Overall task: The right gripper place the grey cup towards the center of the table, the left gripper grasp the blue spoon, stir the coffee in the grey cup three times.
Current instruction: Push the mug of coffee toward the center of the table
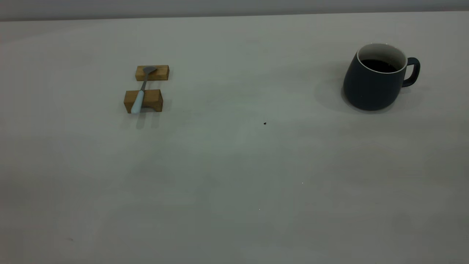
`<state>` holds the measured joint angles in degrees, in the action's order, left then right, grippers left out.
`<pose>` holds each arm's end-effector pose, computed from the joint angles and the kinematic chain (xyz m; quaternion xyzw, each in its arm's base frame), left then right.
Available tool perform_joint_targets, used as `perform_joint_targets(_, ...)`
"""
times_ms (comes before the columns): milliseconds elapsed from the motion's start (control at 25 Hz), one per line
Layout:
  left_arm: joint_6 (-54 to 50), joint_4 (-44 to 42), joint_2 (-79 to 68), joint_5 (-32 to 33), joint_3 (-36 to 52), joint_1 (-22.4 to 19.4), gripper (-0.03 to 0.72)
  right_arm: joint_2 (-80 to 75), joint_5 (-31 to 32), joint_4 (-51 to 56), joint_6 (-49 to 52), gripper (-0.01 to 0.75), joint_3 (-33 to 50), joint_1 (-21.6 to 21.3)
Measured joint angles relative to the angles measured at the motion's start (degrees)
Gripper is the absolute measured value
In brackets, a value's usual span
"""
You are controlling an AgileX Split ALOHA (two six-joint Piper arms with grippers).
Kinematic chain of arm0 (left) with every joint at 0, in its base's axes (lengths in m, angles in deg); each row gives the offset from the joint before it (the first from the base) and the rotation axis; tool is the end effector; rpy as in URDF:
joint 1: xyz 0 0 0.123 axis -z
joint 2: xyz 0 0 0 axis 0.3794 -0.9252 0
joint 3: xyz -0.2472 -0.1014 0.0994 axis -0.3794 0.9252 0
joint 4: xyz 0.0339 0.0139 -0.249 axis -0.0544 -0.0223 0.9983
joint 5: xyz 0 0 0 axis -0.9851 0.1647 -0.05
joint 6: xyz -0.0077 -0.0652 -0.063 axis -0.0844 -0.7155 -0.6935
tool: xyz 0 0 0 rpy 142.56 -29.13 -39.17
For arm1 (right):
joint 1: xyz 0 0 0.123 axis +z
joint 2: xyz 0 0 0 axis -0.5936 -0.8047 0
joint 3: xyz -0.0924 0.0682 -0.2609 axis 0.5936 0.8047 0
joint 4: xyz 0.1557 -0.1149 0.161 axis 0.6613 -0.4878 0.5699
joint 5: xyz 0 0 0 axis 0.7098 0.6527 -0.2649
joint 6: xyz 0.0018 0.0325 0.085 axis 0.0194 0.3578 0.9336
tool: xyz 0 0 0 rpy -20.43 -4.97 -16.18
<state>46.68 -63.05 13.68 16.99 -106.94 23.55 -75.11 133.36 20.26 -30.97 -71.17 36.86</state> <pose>-0.0094 0.0071 0.2683 -0.0300 0.8682 0.0156 0.4951 -0.0024 0.0020 0.2629 -0.0242 0.8837 0.0038 0.4674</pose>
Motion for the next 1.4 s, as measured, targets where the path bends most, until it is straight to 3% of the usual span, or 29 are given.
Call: perform_joint_targets(1400, 0.0, 0.0, 0.0, 0.0, 0.0, 0.0, 0.306, -0.3, -0.2, 1.2, -2.0, 0.582, -0.3, 0.0)
